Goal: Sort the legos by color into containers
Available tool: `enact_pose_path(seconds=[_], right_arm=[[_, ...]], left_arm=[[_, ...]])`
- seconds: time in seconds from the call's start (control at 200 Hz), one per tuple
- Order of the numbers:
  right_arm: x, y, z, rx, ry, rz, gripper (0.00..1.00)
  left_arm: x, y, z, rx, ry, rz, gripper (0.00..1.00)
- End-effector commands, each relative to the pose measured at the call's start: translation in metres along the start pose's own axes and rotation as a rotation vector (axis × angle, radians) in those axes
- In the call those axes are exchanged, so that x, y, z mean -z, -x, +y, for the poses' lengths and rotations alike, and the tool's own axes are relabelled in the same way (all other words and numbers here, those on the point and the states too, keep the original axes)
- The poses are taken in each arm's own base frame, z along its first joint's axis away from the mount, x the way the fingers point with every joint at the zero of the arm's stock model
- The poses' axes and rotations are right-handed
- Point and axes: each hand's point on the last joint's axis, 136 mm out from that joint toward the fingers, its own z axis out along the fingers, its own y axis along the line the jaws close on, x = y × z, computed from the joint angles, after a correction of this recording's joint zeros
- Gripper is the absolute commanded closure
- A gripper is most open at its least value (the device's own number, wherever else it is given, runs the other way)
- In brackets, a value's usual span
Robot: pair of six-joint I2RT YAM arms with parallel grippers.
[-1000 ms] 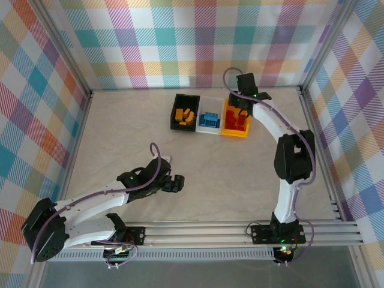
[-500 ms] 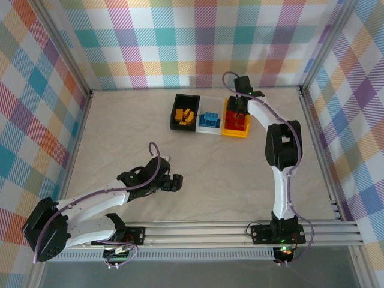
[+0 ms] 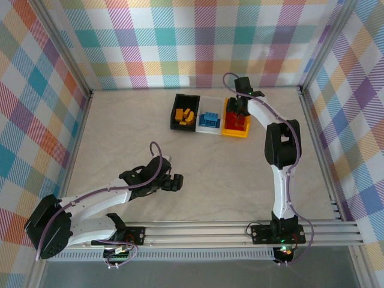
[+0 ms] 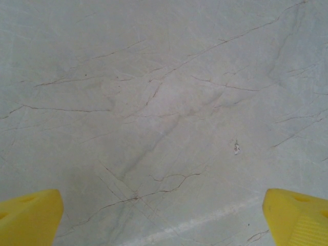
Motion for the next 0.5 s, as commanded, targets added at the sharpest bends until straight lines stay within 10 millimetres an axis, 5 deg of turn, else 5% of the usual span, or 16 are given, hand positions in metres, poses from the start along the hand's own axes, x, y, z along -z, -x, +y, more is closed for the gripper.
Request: enact_pose_path(seconds=[0.0,0.29,0.495], right_arm=[[0.001,0.002,-0.002,0.003,0.007,0.01,0.38],[0.02,0.012,-0.001,-0.009,0.034,-0.024,0.3],[0.055,0.024,0.009,-0.022,0.094,-0.07,0.26]], left_arm=[[0.003,0.015,-0.007,0.008,-0.026,-0.031,0.0],[0.002,0.013,-0.005,0.026,-0.026,-0.039,0.0],[0.009,0.021,-0.008,0.037,-0.041,-0.071,0.0]])
